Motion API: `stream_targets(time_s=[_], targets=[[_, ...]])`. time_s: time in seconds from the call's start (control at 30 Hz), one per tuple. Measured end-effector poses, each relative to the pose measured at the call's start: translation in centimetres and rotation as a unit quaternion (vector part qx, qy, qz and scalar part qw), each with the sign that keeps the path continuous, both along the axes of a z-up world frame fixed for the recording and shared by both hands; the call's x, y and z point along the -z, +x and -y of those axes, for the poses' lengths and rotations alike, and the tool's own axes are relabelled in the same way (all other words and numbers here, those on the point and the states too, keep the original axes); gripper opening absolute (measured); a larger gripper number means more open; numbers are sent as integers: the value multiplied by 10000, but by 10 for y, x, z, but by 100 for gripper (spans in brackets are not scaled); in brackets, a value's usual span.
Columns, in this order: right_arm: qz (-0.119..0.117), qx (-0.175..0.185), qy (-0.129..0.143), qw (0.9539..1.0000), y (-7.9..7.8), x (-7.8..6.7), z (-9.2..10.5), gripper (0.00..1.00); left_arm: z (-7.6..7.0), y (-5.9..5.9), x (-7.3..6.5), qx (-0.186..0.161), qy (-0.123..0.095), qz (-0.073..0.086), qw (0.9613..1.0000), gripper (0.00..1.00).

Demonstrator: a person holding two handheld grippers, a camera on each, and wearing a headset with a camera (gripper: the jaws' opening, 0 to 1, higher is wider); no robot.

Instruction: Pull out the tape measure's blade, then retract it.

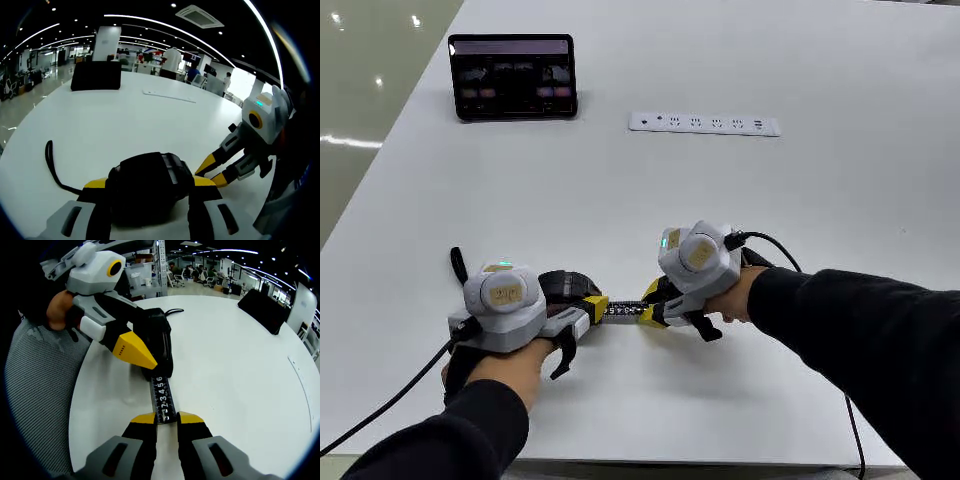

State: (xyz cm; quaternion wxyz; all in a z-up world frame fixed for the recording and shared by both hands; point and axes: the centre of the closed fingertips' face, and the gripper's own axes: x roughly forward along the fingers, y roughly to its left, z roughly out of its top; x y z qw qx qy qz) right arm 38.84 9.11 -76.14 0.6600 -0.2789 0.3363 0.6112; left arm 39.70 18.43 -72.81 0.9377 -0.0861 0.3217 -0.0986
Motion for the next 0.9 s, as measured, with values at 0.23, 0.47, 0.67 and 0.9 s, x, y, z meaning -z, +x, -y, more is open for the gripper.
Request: stream_targets(time_s=[0.23, 0.47, 0.67, 0.9], targets=[[3, 18, 50, 10000, 0, -1, -4, 10, 0, 0, 0, -19, -42, -13, 10000, 57], [8, -8, 77, 10000, -1, -1, -12, 10, 1, -1, -1, -15, -55, -1, 10000, 57], [-28, -10, 148, 9999, -3, -2, -18, 11, 0, -1, -1, -15, -66, 20, 10000, 57], [-35, -38, 197, 9998, -4, -1, -24, 11, 1, -1, -2, 5, -78, 8, 10000, 57]])
